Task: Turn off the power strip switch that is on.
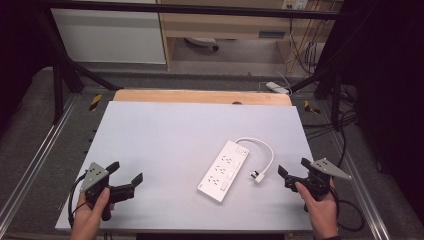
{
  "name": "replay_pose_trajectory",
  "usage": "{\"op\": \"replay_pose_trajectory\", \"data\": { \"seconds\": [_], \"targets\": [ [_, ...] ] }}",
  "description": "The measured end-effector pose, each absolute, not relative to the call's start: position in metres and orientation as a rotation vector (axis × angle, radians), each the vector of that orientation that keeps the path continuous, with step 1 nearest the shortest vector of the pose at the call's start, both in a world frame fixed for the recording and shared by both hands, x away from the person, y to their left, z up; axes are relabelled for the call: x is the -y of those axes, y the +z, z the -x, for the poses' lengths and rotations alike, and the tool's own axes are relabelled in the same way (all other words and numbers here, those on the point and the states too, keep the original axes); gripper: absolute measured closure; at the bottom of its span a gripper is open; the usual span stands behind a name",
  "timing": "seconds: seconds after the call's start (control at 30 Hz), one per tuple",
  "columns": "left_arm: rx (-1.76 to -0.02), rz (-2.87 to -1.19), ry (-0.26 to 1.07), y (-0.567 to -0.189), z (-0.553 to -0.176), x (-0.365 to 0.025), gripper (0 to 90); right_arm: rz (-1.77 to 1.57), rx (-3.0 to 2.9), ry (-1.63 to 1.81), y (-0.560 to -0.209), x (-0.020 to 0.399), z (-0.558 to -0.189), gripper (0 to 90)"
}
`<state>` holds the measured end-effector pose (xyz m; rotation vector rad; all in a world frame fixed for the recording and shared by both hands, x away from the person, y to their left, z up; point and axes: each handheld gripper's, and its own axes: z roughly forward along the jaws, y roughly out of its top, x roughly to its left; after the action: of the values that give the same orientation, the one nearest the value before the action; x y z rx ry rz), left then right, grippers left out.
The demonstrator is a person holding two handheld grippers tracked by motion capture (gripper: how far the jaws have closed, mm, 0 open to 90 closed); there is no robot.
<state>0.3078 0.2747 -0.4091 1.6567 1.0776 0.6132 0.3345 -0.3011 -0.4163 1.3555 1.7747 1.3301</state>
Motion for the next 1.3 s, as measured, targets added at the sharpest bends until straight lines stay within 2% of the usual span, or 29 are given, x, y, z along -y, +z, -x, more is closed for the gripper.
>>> {"op": "replay_pose_trajectory", "data": {
  "seconds": [0.67,1.3],
  "targets": [
    [-1.074,-1.673,0.605,-0.410,-0.308,-0.273,5.4,-1.272,-1.744,1.403,-0.390,0.280,-0.330,4.1],
    [-1.062,-1.690,0.606,-0.411,-0.309,-0.271,5.5,-1.204,-1.822,1.433,-0.380,0.240,-0.328,5.4]
  ]
}}
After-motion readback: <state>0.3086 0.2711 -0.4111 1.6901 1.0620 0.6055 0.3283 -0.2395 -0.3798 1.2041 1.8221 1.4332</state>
